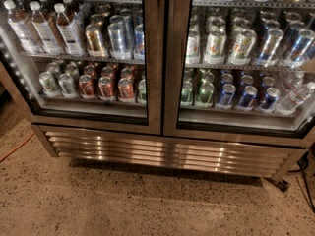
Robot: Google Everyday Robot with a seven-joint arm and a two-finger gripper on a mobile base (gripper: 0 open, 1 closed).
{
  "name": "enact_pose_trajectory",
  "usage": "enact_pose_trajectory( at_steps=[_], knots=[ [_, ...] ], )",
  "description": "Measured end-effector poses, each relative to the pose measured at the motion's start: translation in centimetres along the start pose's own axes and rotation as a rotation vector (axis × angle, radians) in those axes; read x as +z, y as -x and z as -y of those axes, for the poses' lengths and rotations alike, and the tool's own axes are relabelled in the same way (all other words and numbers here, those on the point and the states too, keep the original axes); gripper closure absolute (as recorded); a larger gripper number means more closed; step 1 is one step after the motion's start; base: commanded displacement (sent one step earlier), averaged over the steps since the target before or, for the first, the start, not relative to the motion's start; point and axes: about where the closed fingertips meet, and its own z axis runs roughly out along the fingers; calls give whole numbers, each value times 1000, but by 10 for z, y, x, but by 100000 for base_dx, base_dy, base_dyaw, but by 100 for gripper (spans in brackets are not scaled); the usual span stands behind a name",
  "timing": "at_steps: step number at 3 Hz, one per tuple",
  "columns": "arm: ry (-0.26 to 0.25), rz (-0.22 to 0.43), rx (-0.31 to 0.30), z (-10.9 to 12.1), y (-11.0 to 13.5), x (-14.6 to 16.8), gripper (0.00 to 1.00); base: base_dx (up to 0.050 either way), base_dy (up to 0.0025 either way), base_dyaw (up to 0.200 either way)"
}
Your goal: Open right fridge door
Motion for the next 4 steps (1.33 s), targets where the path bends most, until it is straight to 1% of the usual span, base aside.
enact_pose_trajectory(
  at_steps=[2,3,4],
  knots=[
    [0,0,0,0,0,0,0,5004,-3,65],
    [0,0,0,0,0,0,0,0,0,0],
    [-16,11,1,2,8,5,0,0,0,0]
  ],
)
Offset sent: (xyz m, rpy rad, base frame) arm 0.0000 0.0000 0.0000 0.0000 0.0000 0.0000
